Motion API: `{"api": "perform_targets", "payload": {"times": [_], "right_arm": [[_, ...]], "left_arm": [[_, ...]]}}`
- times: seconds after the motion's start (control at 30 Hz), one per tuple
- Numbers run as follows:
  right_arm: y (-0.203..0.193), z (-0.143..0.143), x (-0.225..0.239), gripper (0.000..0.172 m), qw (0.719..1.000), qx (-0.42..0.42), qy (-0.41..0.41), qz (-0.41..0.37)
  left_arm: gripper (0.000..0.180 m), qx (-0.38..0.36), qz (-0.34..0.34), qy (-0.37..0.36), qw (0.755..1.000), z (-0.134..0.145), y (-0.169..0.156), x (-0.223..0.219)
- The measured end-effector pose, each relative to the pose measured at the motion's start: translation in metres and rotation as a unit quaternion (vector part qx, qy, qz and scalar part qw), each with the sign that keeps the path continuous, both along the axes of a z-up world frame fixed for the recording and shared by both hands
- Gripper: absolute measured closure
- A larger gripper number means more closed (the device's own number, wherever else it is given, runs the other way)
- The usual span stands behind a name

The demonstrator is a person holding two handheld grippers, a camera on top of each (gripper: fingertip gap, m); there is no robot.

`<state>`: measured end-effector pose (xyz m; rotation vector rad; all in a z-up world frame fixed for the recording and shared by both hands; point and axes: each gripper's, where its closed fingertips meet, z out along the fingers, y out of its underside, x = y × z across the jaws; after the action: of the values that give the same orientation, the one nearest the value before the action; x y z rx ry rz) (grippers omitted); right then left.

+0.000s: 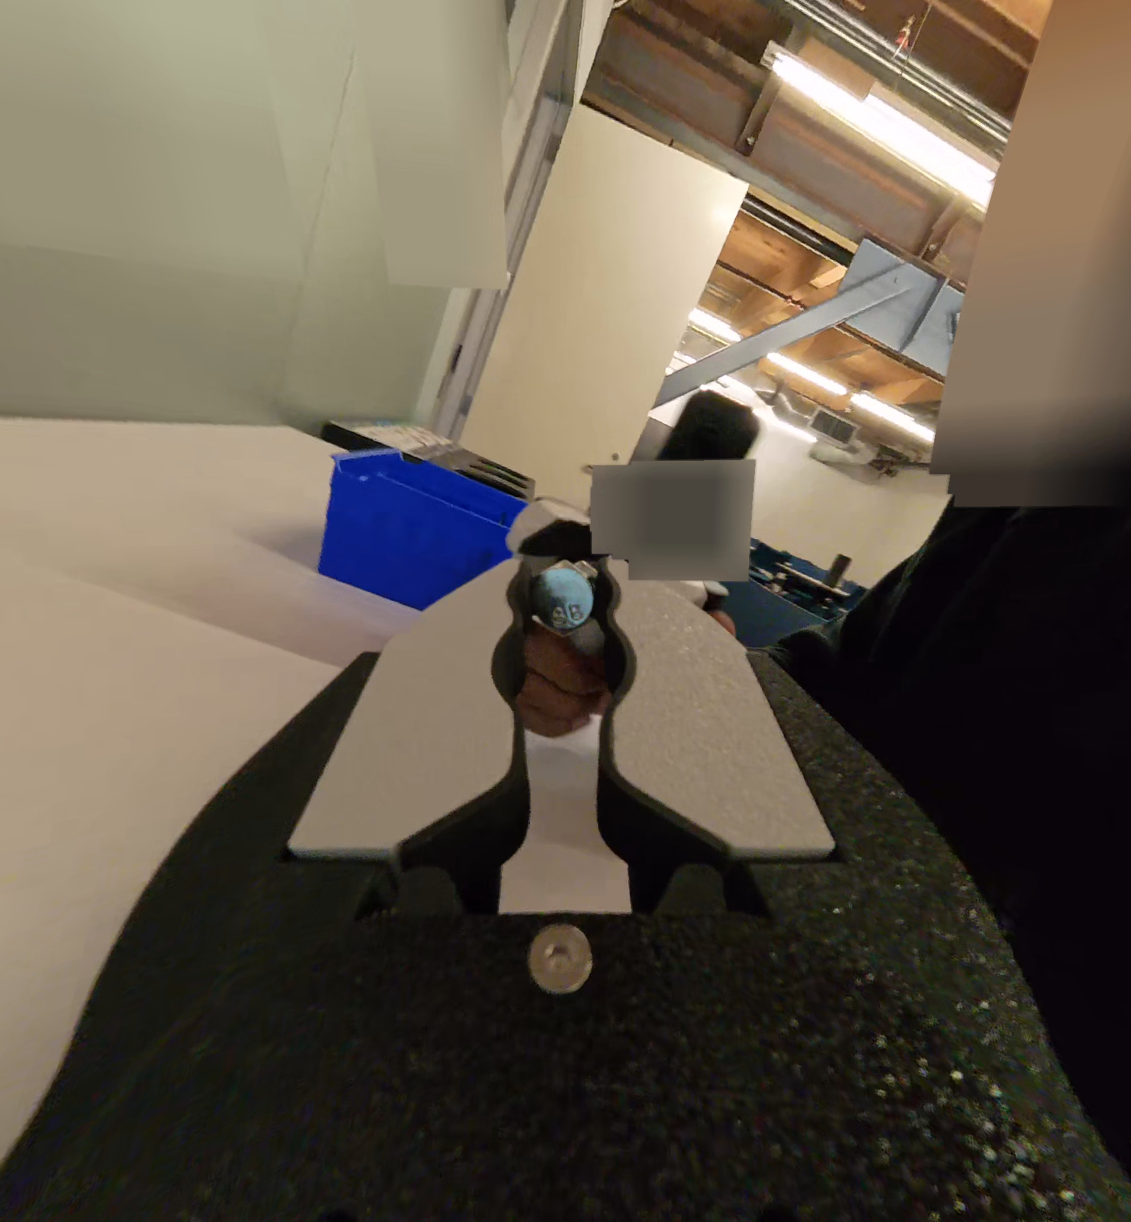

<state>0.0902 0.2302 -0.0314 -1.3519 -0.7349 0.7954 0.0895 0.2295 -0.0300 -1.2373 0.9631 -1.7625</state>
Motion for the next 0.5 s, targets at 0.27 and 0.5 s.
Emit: {"api": "perform_targets", "payload": {"times": [0.27, 0.5], "right_arm": [[-0.001, -0.010, -0.004, 0.136, 0.974, -0.174, 0.105, 0.105], [-0.006, -0.018, -0.011, 0.154, 0.995, -0.071, 0.000, 0.070]], "left_arm": [[0.163, 0.054, 0.020, 0.015, 0.998, -0.003, -0.002, 0.001], [0.163, 0.051, 0.002, 0.035, 0.998, -0.008, -0.009, 0.006]]}}
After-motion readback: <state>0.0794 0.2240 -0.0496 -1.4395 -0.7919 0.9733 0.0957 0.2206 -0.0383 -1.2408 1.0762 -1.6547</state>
